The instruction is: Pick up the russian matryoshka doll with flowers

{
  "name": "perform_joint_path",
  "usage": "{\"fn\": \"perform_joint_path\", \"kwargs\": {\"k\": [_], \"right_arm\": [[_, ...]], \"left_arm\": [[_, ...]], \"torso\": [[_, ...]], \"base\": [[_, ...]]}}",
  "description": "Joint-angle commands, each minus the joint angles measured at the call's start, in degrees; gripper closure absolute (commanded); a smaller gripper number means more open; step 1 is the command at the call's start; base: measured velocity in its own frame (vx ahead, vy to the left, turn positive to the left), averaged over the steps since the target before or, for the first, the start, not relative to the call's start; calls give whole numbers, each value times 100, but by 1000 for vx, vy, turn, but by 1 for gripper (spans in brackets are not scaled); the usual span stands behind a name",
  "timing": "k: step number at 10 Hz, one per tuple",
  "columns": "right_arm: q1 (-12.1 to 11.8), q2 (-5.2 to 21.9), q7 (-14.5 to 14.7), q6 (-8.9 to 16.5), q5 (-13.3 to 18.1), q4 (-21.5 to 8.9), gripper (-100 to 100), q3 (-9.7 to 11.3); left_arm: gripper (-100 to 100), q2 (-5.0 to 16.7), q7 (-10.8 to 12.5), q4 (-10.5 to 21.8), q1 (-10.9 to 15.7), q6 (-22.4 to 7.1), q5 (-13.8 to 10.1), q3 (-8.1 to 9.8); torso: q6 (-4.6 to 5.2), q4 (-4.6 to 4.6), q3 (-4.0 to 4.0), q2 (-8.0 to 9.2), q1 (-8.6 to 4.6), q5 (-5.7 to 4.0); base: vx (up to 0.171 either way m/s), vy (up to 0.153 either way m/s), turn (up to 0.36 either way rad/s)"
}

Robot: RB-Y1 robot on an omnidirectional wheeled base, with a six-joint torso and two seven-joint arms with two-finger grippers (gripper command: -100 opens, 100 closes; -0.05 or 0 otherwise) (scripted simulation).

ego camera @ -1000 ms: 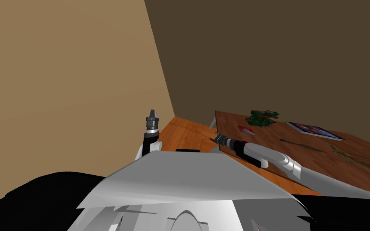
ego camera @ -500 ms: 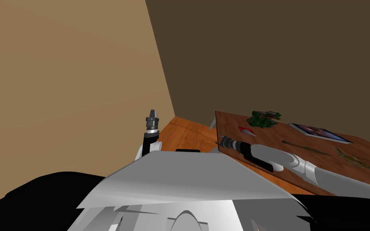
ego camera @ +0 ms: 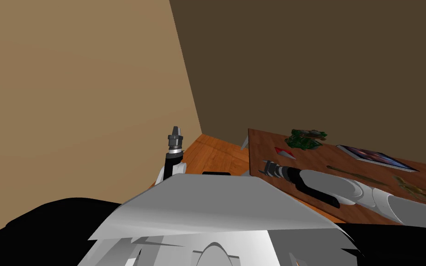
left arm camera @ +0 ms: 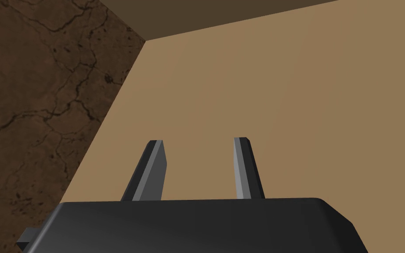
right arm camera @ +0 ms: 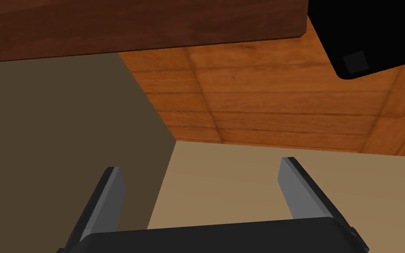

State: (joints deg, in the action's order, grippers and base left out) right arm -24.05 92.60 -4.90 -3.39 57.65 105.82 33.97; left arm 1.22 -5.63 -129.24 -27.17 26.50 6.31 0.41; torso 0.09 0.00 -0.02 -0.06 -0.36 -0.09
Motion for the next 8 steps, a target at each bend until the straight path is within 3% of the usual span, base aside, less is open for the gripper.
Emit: {"fn": "perform_joint_path", "kwargs": {"k": [1, 3, 4, 5, 6, 8], "right_arm": [[70, 198, -40, -16, 131, -111, -100, 152], [36, 634, -128, -19, 502, -356, -100, 479], [-58, 634, -128, -19, 514, -356, -100, 269], [36, 634, -128, -19, 514, -356, -100, 446], [14, 807, -168, -26, 678, -458, -100, 628], [14, 807, -168, -26, 678, -458, -100, 628]], "left_arm": [[0, 0, 0, 0, 0, 0, 0, 0], [0, 0, 0, 0, 0, 0, 0, 0], [0, 0, 0, 0, 0, 0, 0, 0], [0, 0, 0, 0, 0, 0, 0, 0], [0, 0, 0, 0, 0, 0, 0, 0], [0, 0, 0, 0, 0, 0, 0, 0]], "torso": [[0, 0, 0, 0, 0, 0], [0, 0, -1, -2, 4, 1], [1, -1, -2, -4, -4, -2], [-1, -1, -3, -5, 1, -1], [0, -1, -1, -1, 13, 0], [0, 0, 0, 0, 13, 1]], "base": [[8, -53, 25], [20, -69, 53], [19, -66, 20], [4, -32, 2], [9, -45, 34], [8, -28, 9]]}}
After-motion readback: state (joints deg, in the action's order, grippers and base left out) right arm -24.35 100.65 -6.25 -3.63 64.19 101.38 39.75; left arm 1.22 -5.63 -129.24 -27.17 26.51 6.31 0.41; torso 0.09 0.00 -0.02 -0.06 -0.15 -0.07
